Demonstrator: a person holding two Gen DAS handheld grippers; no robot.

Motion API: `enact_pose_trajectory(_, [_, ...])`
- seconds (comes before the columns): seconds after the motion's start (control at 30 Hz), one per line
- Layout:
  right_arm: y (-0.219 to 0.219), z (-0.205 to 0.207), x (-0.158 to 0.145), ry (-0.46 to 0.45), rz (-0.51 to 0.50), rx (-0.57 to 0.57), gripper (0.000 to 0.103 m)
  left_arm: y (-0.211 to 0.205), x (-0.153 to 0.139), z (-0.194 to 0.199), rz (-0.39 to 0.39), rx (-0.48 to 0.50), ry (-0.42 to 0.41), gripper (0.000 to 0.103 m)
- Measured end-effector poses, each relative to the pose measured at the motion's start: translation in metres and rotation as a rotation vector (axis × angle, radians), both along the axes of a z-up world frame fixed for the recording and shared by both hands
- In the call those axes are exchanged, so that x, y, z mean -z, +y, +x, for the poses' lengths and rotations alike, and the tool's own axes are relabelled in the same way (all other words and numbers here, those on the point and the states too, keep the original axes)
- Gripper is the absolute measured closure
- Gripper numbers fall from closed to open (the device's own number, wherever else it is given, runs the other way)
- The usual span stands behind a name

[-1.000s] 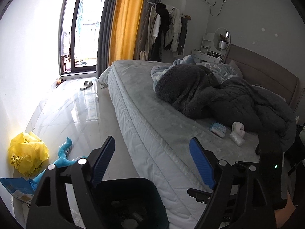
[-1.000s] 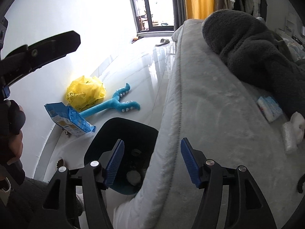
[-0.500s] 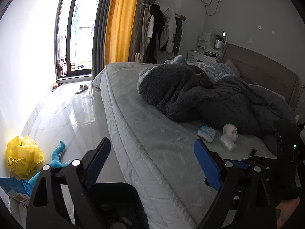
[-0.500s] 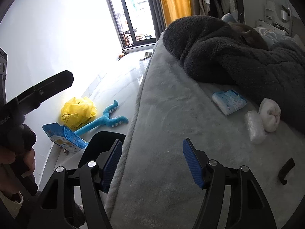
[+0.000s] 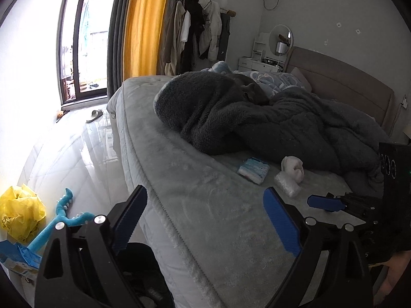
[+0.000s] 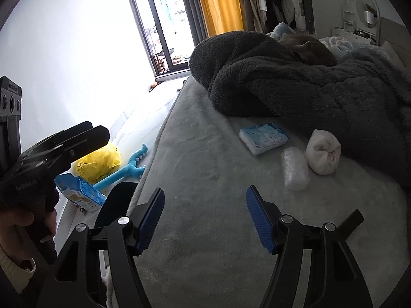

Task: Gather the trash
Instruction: 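Move both tools back over the bed toward the bubble wrap and black piece, then grasp the second bubble-wrap roll with the left tool while the right tool grasps the black curved piece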

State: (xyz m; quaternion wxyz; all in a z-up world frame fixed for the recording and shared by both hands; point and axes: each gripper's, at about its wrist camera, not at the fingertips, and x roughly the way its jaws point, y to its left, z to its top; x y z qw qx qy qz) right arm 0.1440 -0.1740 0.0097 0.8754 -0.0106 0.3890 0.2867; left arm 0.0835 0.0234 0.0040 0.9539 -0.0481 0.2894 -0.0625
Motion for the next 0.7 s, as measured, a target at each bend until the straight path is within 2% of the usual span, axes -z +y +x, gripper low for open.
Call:
enact_pose_trajectory(0.13, [-0.020, 0.004, 0.005, -0.004, -0.033, 0.024, 0.036, -0.013, 0.002, 0.008, -0.007, 0.034, 0.011, 0.009])
enact_pose_trajectory(0.33, [-0.054, 0.012, 0.002, -0.021, 0.005, 0.030, 0.036, -0.033, 0.007, 0.016, 0.005, 0.073, 0.033, 0.007])
enact_pose_trajectory(0.7, [-0.113, 0.022, 0.008, -0.042, -0.003, 0.047, 0.036, -0.071, 0.020, 0.044, -0.025, 0.171, 0.073, 0.007])
